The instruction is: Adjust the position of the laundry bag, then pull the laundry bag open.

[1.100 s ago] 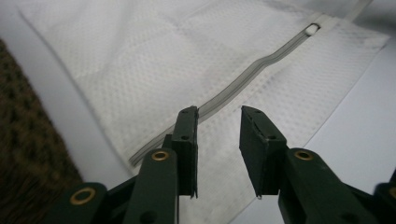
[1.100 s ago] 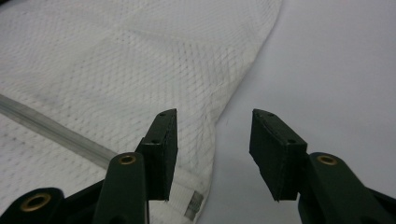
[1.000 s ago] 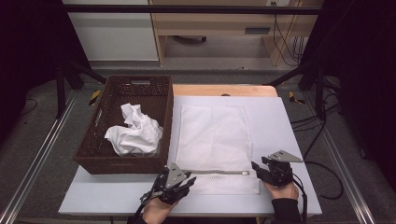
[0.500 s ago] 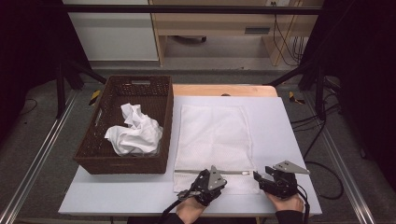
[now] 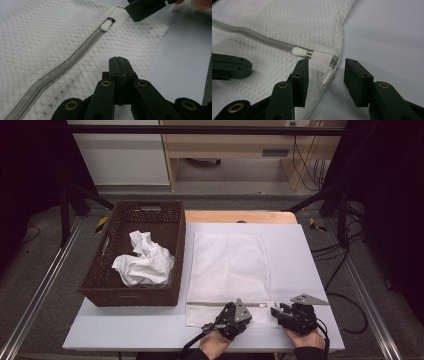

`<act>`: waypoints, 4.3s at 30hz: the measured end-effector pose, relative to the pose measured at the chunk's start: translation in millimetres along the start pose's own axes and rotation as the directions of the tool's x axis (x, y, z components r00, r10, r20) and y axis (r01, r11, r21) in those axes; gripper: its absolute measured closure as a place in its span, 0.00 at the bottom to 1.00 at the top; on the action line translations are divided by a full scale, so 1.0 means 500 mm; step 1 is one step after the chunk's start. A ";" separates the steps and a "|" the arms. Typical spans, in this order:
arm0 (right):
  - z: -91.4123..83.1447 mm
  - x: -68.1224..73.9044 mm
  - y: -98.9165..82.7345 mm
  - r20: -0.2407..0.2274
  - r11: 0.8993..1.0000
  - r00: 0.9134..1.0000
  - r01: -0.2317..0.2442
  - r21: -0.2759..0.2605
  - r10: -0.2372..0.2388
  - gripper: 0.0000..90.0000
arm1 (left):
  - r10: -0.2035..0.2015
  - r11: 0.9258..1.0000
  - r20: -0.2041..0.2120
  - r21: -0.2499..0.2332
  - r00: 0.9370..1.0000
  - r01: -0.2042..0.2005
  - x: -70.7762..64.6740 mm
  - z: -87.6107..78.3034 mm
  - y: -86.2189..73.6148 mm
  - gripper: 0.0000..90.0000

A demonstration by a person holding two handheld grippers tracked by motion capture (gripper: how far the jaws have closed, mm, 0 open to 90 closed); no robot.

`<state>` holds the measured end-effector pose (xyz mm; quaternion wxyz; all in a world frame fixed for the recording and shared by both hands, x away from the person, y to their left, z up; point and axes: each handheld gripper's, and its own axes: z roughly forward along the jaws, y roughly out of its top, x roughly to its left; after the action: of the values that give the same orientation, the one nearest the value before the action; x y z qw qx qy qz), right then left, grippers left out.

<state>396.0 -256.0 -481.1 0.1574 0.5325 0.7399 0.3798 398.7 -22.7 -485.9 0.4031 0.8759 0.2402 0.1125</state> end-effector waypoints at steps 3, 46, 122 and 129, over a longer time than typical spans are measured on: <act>0.001 0.006 -0.003 0.012 1.000 1.000 0.016 0.002 -0.016 0.62 | -0.001 1.000 -0.002 -0.003 1.000 0.001 -0.002 0.001 0.000 0.99; -0.028 0.053 0.053 -0.023 0.988 0.997 0.066 -0.141 -0.070 0.99 | 0.011 1.000 -0.032 0.009 0.999 -0.011 -0.041 0.040 0.033 0.48; 0.041 0.014 0.041 -0.108 0.988 0.983 -0.152 -0.021 0.149 0.91 | -0.012 1.000 -0.091 -0.017 0.996 0.011 -0.038 0.040 0.030 0.98; 0.018 0.025 0.048 -0.122 0.995 0.991 -0.068 -0.074 0.059 0.94 | -0.063 0.997 -0.012 -0.053 0.998 0.062 -0.025 0.020 0.026 0.74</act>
<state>412.8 -237.4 -467.6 0.1215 0.5255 0.7152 0.4445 395.9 -42.8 -482.6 0.4279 0.8562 0.2671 0.1119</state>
